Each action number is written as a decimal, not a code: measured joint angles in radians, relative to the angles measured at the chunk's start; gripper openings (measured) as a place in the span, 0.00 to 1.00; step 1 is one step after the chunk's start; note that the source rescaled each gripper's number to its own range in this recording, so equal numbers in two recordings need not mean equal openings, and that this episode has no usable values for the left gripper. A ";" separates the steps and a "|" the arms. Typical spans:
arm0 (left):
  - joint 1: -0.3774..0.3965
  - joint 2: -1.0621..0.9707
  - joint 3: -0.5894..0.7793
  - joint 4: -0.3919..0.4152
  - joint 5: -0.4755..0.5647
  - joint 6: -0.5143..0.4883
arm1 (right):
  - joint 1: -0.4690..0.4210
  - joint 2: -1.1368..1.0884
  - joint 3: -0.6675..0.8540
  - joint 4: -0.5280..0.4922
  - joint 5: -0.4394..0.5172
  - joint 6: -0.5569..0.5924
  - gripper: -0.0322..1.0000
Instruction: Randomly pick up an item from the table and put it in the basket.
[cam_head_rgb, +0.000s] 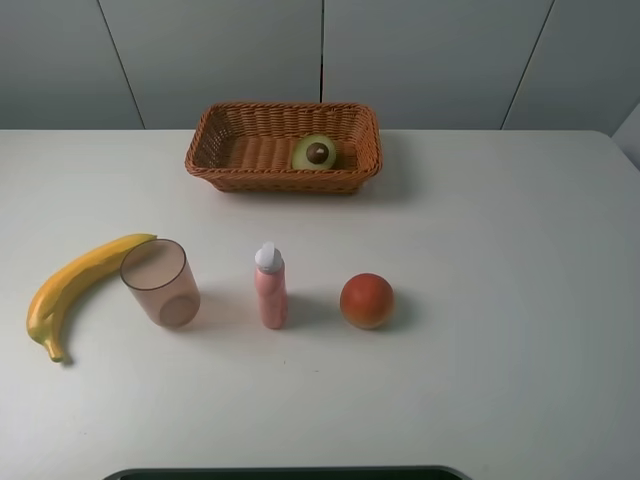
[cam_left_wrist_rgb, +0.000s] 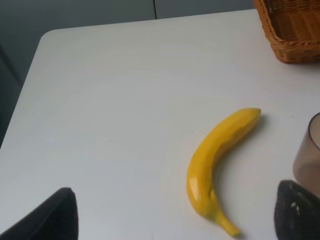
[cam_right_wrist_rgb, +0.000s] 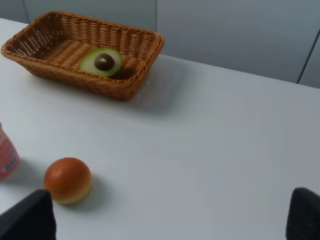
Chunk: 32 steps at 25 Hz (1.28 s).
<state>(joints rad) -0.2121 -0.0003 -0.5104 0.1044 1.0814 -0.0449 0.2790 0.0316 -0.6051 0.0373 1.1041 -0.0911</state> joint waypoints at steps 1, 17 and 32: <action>0.000 0.000 0.000 0.000 0.000 0.000 | 0.000 -0.017 0.014 0.004 0.000 -0.006 0.97; 0.000 0.000 0.000 0.000 0.000 0.000 | 0.000 -0.033 0.092 -0.023 -0.005 0.039 0.97; 0.000 0.000 0.000 0.000 0.000 0.000 | -0.298 -0.033 0.092 -0.023 -0.007 0.041 0.98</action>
<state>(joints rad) -0.2121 -0.0003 -0.5104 0.1044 1.0814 -0.0449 -0.0188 -0.0010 -0.5135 0.0147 1.0975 -0.0500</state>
